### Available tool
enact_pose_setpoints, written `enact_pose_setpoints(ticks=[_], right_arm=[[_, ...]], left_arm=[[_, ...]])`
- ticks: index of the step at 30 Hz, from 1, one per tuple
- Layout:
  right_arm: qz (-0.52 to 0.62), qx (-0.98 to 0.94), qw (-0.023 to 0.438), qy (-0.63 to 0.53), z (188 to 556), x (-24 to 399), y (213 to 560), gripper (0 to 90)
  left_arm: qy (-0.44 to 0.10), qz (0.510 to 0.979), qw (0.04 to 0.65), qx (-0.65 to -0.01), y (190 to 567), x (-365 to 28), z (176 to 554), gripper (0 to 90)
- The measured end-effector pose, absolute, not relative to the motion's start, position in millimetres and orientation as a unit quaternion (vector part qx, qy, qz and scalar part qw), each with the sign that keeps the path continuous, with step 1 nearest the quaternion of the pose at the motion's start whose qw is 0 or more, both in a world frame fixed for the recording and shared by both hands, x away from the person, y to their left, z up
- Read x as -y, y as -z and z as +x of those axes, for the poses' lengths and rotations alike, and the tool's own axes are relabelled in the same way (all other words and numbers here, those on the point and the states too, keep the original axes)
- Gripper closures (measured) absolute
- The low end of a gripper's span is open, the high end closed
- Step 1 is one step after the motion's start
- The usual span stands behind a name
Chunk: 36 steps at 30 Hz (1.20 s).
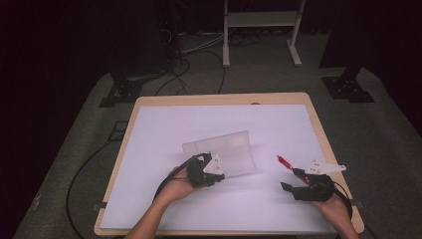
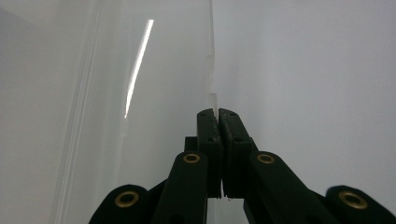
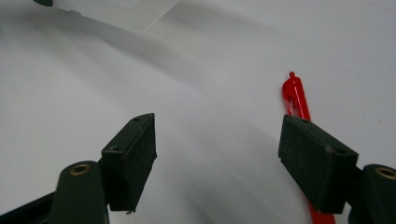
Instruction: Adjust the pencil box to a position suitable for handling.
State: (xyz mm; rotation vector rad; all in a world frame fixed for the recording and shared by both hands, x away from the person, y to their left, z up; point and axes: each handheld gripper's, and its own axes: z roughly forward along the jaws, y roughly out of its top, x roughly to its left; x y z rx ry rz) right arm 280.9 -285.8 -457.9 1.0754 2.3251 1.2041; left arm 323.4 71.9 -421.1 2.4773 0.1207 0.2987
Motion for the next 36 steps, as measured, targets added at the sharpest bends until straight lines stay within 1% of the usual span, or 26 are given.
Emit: enact_pose_setpoints(ticks=[12, 25, 36], right_arm=[[0.376, -0.812, 0.156, -0.419, 281, 287, 459, 27.0], [0.377, -0.813, 0.156, -0.415, 282, 289, 459, 26.9], [0.380, -0.813, 0.157, -0.412, 283, 290, 460, 27.0]], left_arm=[[-0.095, 0.946, 0.309, -0.019, 432, -55, 315, 88.3], [-0.073, 0.953, 0.295, 0.002, 440, -50, 312, 88.3], [-0.063, 0.955, 0.288, 0.005, 447, -47, 312, 87.7]])
